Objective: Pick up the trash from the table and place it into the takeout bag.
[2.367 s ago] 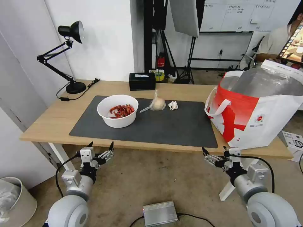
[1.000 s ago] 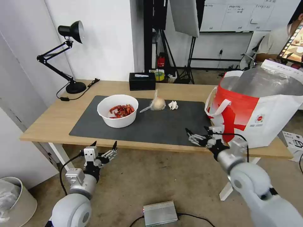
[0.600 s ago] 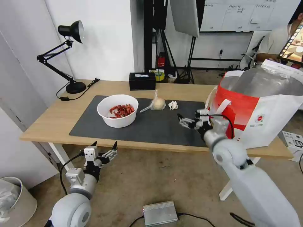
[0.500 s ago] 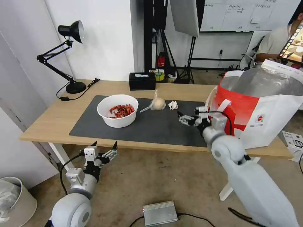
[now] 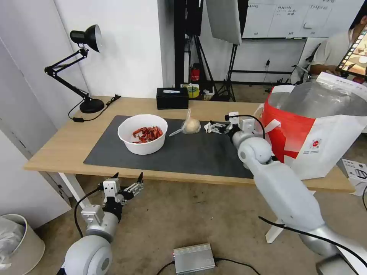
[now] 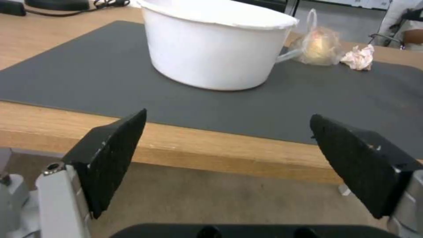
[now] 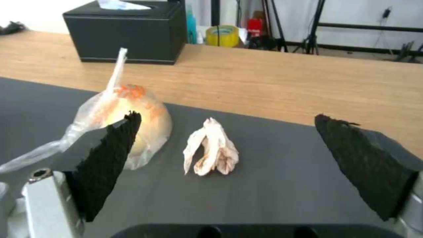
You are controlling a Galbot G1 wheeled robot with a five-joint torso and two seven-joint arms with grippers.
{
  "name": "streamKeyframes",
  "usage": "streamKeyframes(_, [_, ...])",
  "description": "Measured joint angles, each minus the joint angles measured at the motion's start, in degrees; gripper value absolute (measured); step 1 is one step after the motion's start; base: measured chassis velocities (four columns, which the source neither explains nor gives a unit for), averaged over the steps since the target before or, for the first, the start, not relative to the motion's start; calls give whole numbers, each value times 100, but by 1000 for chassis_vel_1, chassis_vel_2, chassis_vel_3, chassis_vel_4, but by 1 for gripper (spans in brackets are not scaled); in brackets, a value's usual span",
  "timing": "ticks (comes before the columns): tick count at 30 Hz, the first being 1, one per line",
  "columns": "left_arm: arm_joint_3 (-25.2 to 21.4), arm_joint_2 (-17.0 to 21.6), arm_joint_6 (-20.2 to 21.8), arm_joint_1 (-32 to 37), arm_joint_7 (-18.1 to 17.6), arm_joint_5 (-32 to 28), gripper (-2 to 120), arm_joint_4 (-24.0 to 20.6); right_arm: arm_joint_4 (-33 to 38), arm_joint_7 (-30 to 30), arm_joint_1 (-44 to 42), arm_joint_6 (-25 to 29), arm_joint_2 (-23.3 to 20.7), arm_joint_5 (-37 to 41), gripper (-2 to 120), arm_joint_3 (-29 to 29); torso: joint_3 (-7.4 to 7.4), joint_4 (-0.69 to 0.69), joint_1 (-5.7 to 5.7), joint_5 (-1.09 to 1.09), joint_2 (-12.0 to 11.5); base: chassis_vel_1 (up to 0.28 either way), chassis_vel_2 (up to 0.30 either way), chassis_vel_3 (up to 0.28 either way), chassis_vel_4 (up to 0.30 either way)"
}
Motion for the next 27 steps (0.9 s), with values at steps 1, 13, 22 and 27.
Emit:
streamKeyframes(1, [0, -4, -1, 1, 1, 3, 100, 0, -62, 28, 40, 1, 40, -20, 100, -23, 0, 0, 0, 1, 0, 0, 0, 0, 0])
streamKeyframes(13, [-9, -36, -20, 71, 2, 37, 100, -34, -685, 562, 360, -105, 569, -408, 100, -278, -1, 0, -1, 0, 0, 0, 0, 0, 0])
streamKeyframes(22, [-6, -75, -37, 107, 2, 46, 100, -52, -1107, 849, 608, -242, 839, -440, 100, -343, -1, 0, 0, 1, 0, 0, 0, 0, 0])
streamKeyframes(27, [4, -88, -38, 103, 3, 49, 100, -52, -1313, 889, 662, -308, 965, -432, 100, -329, 0, 0, -1, 1, 0, 0, 0, 0, 0])
